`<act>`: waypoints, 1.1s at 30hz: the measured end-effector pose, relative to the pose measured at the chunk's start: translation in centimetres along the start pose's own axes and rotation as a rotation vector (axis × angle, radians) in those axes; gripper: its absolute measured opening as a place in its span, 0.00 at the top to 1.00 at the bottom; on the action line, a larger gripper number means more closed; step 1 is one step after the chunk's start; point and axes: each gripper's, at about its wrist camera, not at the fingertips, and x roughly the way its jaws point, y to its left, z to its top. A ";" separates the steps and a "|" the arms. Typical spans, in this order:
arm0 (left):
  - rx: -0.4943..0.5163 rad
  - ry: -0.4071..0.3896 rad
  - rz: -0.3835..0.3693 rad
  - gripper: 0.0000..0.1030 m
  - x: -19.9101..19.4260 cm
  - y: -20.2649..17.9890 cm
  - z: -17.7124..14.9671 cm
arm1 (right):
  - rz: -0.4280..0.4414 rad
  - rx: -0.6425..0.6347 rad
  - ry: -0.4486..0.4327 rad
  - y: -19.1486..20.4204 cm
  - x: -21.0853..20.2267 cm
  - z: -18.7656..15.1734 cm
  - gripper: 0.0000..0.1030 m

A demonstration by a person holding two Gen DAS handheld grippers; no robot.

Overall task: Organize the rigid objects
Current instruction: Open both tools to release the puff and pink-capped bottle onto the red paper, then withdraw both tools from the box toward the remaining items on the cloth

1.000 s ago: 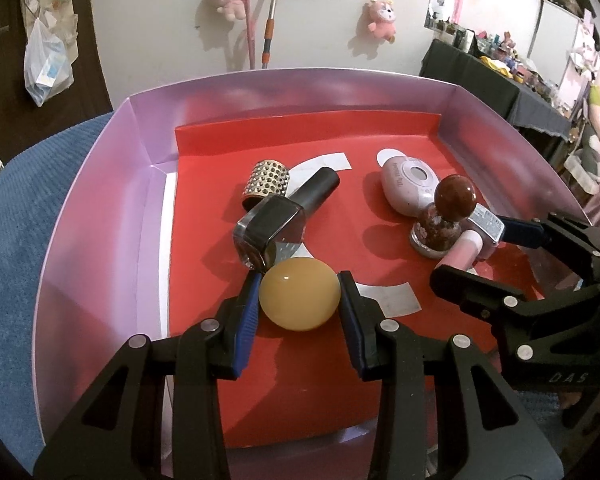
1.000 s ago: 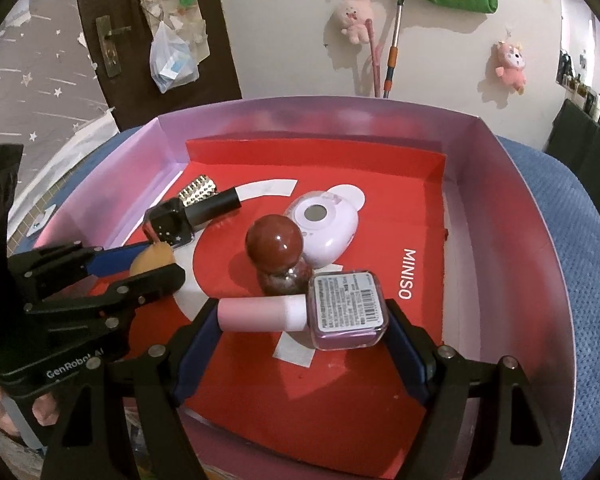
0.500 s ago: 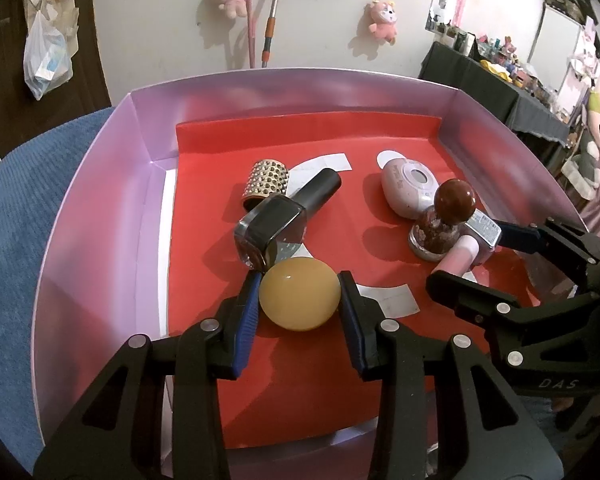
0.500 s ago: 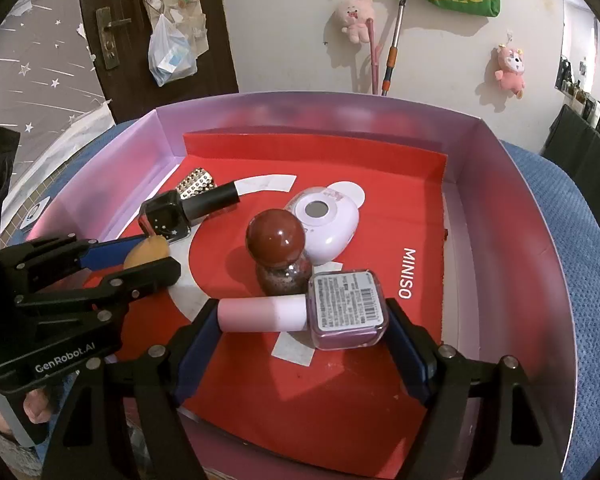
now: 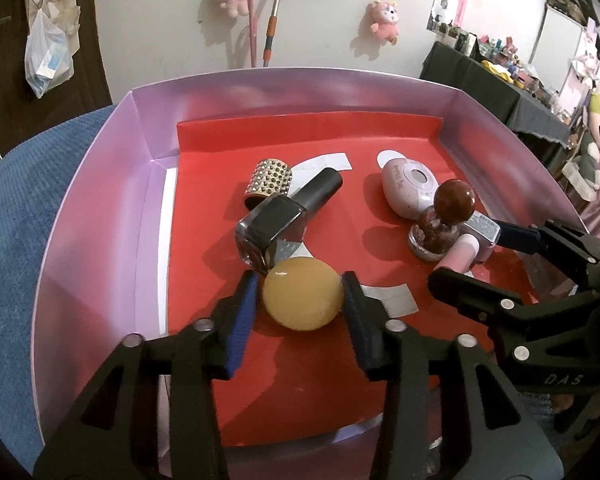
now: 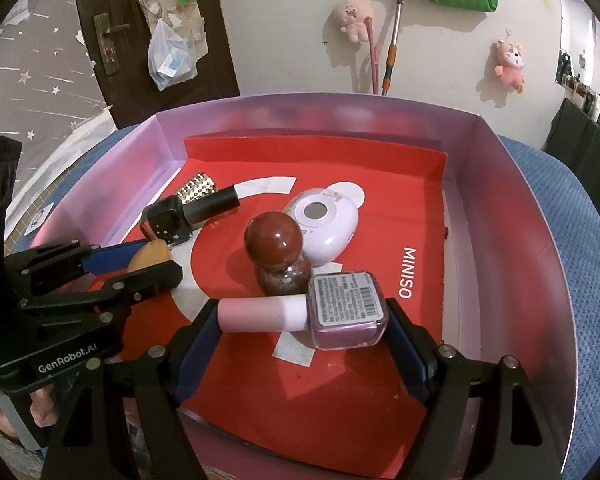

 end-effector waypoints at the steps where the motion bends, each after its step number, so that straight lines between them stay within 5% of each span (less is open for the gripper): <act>1: -0.005 -0.001 0.001 0.43 0.0 0.1 0.0 | 0.001 0.001 0.000 0.0 0.0 0.0 0.21; 2: -0.011 -0.005 0.004 0.37 -0.1 0.2 0.0 | 0.003 0.002 -0.001 0.0 0.0 0.0 0.21; 33: 0.030 -0.080 0.054 0.29 -3.6 -0.5 -0.2 | 0.027 -0.005 -0.036 0.2 -2.0 -0.8 0.11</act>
